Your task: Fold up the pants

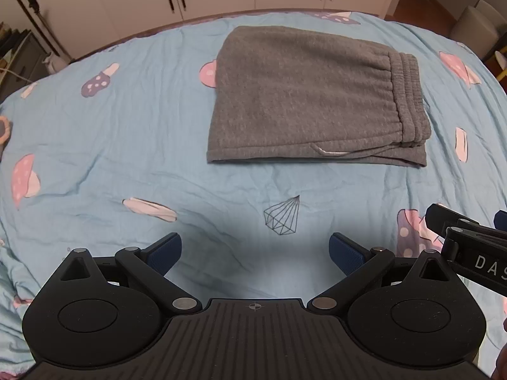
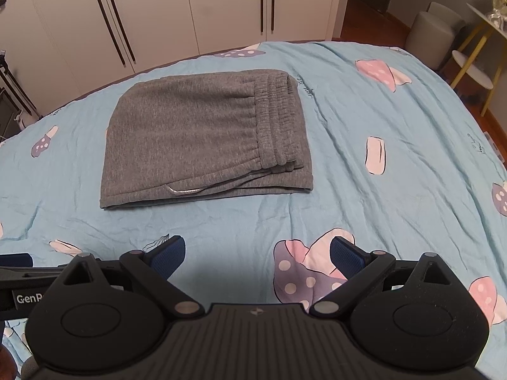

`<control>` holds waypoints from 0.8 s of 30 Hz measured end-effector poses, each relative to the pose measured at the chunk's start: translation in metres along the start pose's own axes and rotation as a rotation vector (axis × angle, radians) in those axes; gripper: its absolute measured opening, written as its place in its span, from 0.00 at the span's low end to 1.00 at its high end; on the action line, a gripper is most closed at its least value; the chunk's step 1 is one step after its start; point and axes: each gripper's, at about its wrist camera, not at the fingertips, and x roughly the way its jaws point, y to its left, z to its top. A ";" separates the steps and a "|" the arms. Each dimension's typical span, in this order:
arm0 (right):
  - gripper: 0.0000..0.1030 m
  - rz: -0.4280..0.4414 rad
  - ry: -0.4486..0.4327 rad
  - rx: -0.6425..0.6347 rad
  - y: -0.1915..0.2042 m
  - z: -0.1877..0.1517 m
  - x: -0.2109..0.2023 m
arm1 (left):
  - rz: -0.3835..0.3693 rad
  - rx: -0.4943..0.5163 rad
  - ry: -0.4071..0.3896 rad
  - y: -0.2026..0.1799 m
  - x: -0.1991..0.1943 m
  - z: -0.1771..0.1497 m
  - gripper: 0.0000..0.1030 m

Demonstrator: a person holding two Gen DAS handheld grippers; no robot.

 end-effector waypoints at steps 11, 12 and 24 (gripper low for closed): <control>0.95 -0.003 0.000 -0.004 0.000 -0.001 0.000 | 0.002 -0.001 0.006 -0.001 0.002 -0.001 0.99; 0.95 -0.003 -0.001 -0.004 0.000 -0.001 0.000 | 0.002 0.000 0.006 0.000 0.002 -0.001 0.99; 0.95 -0.001 -0.002 0.000 -0.001 -0.002 0.001 | 0.009 0.004 -0.001 -0.002 0.000 -0.002 0.99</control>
